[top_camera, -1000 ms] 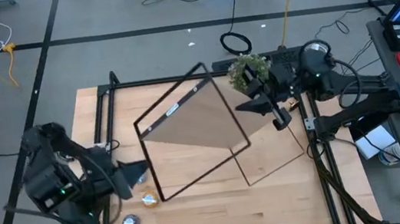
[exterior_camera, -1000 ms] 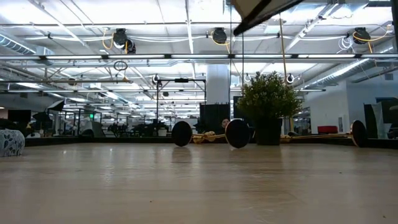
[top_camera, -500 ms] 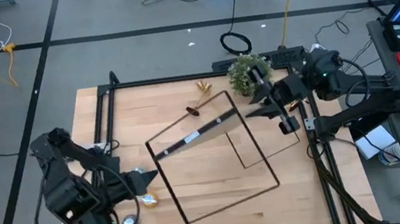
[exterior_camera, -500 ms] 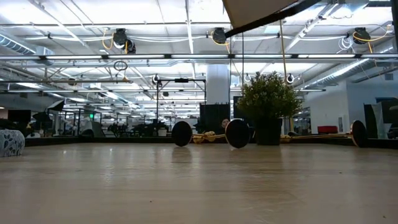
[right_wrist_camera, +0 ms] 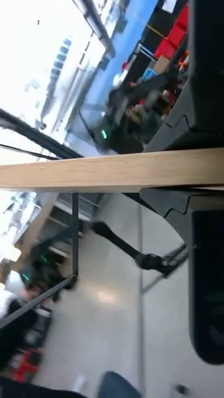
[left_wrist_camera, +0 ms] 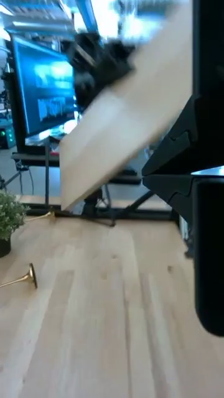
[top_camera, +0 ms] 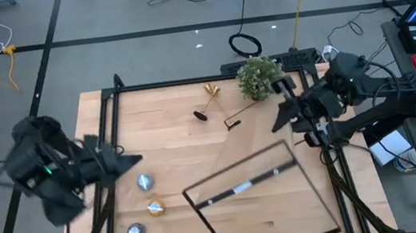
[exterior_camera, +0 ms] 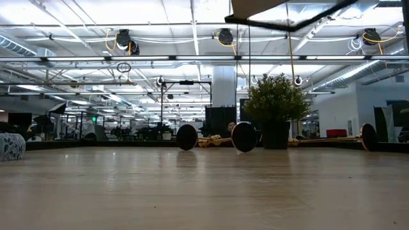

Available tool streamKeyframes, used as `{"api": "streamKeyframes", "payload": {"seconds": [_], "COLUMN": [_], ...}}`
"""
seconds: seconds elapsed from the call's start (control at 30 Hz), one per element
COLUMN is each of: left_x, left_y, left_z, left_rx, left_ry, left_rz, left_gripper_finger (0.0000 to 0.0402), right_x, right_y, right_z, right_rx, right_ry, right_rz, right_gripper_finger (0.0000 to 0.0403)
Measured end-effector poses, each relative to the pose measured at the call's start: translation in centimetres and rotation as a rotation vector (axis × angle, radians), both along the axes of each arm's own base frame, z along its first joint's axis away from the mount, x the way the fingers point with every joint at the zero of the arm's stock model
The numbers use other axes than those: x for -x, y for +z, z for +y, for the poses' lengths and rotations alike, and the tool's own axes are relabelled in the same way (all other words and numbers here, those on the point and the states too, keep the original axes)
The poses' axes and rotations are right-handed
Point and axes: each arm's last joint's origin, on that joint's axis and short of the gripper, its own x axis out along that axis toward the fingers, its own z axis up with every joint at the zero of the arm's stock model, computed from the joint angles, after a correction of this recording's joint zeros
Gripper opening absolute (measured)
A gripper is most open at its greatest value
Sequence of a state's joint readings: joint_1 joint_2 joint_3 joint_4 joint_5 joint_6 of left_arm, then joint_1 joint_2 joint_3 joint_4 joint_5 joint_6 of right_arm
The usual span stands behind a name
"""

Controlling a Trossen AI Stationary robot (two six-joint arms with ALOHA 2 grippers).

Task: Pick & Place candle stick holders
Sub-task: Prepare the shelf

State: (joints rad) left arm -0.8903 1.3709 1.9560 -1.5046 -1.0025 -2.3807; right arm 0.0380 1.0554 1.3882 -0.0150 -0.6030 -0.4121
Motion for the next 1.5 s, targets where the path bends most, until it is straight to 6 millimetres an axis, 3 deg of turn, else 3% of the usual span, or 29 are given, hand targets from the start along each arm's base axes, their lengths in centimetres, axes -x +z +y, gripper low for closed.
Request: {"api": "streamKeyframes", "payload": {"seconds": [0.27,0.47,0.6,0.83,1.0,1.17,1.4,1.5], "left_x": [1.2,0.0,-1.1,-3.7,-7.6,-9.9,-9.6,-9.3], "left_y": [2.5,3.8,3.3,-1.1,-5.5,-9.6,-14.0,-14.9], "left_z": [3.2,3.0,2.6,2.4,2.4,4.8,7.8,9.1], "left_rx": [0.335,0.508,0.573,0.633,0.716,0.592,0.449,0.377], "left_ry": [-0.064,-0.170,-0.245,-0.365,-0.492,-0.529,-0.596,-0.599], "left_rz": [-0.075,-0.151,-0.151,-0.151,-0.409,-0.589,-0.508,-0.511], "left_gripper_finger": [0.0010,0.0009,0.0015,0.0016,0.0017,0.0017,0.0017,0.0017], "right_x": [-0.2,-0.2,0.0,0.2,-0.3,-0.2,0.4,0.6], "right_y": [-1.1,-1.6,-2.0,-2.0,-2.5,-2.7,-2.4,-2.4], "right_z": [1.7,2.8,4.0,7.1,9.4,10.9,11.8,12.0], "right_rx": [0.304,0.478,0.588,0.728,0.895,0.914,0.896,0.880], "right_ry": [-0.215,-0.350,-0.363,-0.353,-0.363,-0.381,-0.420,-0.440], "right_rz": [0.097,0.091,0.075,0.002,0.016,0.014,0.001,0.010], "right_gripper_finger": [0.0040,0.0040,0.0040,0.0040,0.0040,0.0040,0.0040,0.0040]}}
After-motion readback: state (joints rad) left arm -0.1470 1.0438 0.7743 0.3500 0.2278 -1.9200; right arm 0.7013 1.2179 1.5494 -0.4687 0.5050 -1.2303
